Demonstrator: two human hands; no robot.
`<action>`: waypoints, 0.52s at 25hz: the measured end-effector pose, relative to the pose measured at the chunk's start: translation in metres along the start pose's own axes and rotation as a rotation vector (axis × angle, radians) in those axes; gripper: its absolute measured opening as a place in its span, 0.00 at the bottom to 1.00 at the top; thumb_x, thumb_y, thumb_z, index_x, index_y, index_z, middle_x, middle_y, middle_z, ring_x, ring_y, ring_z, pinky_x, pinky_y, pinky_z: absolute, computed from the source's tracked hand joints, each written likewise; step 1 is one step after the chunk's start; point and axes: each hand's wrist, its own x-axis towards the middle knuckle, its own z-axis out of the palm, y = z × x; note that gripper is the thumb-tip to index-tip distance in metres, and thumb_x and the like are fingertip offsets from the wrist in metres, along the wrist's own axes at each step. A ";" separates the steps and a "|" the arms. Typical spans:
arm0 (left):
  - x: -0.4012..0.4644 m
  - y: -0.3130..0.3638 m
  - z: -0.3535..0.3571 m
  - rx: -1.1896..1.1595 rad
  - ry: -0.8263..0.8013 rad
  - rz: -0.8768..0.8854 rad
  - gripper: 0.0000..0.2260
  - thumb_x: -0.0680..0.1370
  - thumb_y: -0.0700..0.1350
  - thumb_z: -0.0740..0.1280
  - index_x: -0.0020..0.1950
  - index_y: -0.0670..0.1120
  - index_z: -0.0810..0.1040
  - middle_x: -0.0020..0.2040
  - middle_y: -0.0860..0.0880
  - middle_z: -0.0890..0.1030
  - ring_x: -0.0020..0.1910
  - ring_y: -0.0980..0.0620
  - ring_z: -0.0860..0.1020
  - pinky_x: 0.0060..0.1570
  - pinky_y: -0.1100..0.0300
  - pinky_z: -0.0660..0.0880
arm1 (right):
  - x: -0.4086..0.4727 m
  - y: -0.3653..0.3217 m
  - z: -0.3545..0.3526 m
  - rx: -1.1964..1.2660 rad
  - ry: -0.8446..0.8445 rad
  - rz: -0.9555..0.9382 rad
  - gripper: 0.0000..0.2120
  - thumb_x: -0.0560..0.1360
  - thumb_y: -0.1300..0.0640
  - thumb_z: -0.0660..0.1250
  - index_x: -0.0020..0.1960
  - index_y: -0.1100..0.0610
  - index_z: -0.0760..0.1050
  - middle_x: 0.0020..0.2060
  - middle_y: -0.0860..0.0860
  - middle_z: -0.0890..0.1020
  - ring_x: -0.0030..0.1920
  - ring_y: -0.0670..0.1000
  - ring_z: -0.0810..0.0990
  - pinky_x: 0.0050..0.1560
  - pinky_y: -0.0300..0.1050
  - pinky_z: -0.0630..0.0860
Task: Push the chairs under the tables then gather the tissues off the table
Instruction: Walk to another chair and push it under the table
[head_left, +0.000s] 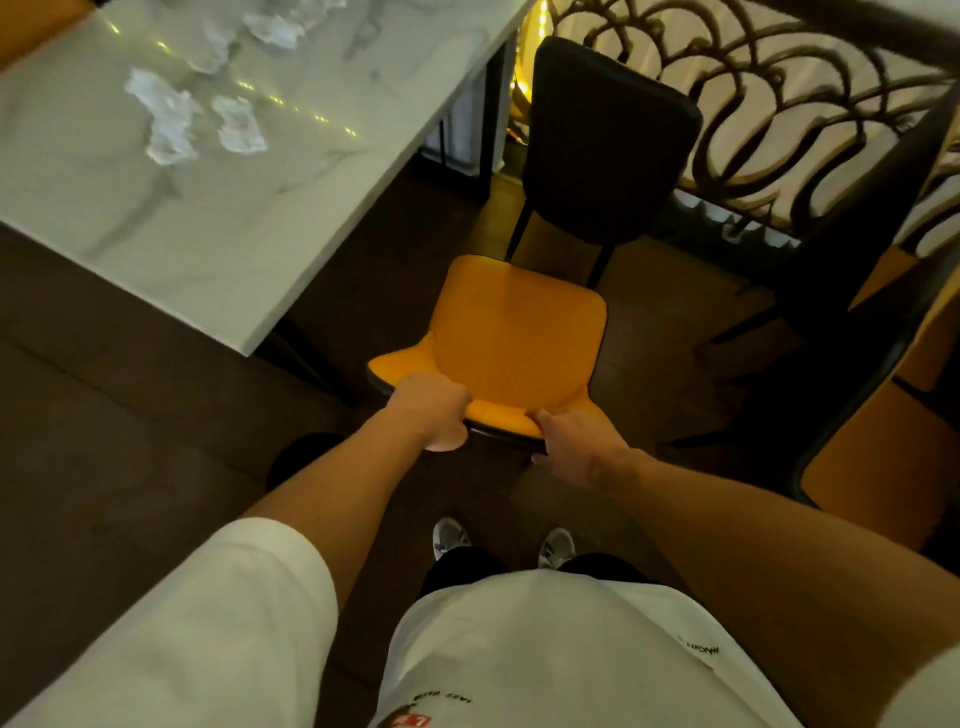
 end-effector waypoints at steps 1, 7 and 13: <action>-0.007 0.002 0.004 -0.016 0.001 -0.011 0.14 0.75 0.42 0.63 0.60 0.50 0.78 0.44 0.48 0.80 0.40 0.48 0.78 0.35 0.55 0.76 | -0.002 -0.001 0.002 -0.005 -0.009 -0.017 0.27 0.79 0.45 0.68 0.75 0.51 0.66 0.59 0.54 0.80 0.57 0.57 0.79 0.57 0.56 0.78; -0.037 0.028 0.027 -0.086 0.041 -0.153 0.06 0.73 0.41 0.63 0.48 0.50 0.76 0.38 0.47 0.76 0.33 0.47 0.72 0.32 0.50 0.69 | -0.013 0.007 0.004 -0.132 -0.039 -0.168 0.26 0.81 0.45 0.67 0.75 0.50 0.66 0.57 0.53 0.81 0.53 0.56 0.80 0.53 0.56 0.80; -0.051 0.087 0.033 -0.175 0.018 -0.311 0.10 0.75 0.42 0.62 0.53 0.54 0.68 0.43 0.47 0.77 0.34 0.48 0.70 0.31 0.54 0.64 | -0.025 0.048 0.006 -0.162 -0.050 -0.392 0.22 0.82 0.47 0.66 0.72 0.54 0.69 0.46 0.51 0.79 0.45 0.53 0.79 0.44 0.52 0.80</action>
